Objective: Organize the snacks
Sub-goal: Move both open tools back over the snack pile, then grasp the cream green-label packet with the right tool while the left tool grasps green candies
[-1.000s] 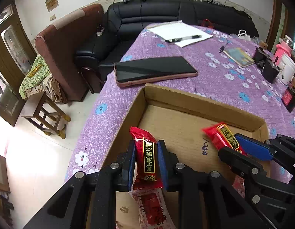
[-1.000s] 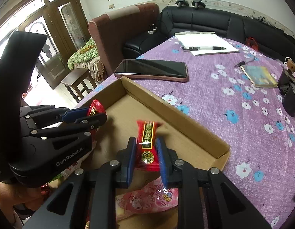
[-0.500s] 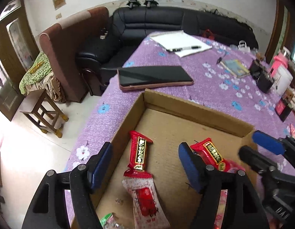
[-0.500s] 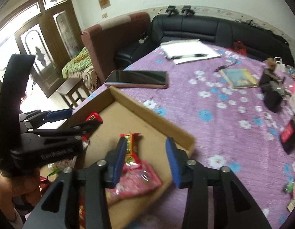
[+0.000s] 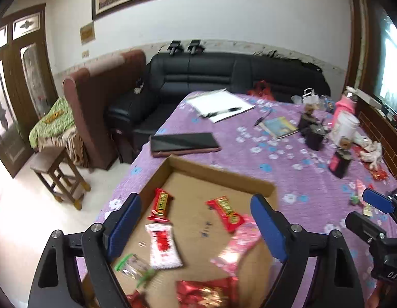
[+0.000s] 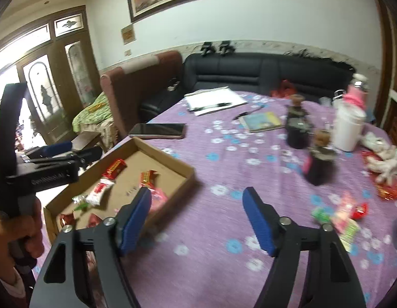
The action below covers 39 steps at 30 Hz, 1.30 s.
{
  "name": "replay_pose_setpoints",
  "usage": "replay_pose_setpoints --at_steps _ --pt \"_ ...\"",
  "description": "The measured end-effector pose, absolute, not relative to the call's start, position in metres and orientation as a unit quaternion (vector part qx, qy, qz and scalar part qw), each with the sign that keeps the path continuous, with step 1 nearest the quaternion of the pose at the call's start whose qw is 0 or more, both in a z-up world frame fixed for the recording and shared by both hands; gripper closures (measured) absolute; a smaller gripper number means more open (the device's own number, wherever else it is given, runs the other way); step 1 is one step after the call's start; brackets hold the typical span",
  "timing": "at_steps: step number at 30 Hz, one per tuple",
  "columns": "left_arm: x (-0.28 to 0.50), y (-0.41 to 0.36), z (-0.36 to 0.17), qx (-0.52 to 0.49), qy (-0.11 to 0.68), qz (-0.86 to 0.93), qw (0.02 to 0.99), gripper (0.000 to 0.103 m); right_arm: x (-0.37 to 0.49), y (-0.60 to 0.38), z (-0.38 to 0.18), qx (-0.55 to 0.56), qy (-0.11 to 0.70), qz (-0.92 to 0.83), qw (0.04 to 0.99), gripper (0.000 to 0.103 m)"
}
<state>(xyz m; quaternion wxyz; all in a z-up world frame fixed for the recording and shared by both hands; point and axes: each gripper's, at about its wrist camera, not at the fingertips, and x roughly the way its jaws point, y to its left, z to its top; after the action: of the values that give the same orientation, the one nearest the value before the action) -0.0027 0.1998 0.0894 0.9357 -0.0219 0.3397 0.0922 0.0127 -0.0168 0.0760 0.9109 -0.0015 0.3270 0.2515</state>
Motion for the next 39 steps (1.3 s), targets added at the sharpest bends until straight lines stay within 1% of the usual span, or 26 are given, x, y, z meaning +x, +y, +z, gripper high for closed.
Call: replay_pose_setpoints --at_steps 9,17,26,30,39 --pt "-0.023 0.142 0.106 0.008 0.316 0.073 0.946 0.005 -0.014 -0.088 0.069 0.011 0.329 0.207 0.921 0.028" --pt "-0.026 0.098 0.104 0.033 0.316 0.056 0.946 0.005 -0.025 -0.151 0.063 0.038 0.331 0.165 0.928 0.028" --pt "-0.029 0.069 0.103 0.053 0.316 0.049 0.946 0.004 -0.03 -0.189 0.056 0.048 0.33 0.142 0.932 0.028" --pt "-0.028 0.06 0.1 0.059 0.317 0.048 0.945 0.002 -0.028 -0.204 0.051 0.048 0.332 0.13 0.933 0.028" --pt "-0.013 0.03 0.075 0.072 0.346 0.022 0.935 0.002 -0.011 -0.231 0.031 0.04 0.346 0.107 0.931 0.028"
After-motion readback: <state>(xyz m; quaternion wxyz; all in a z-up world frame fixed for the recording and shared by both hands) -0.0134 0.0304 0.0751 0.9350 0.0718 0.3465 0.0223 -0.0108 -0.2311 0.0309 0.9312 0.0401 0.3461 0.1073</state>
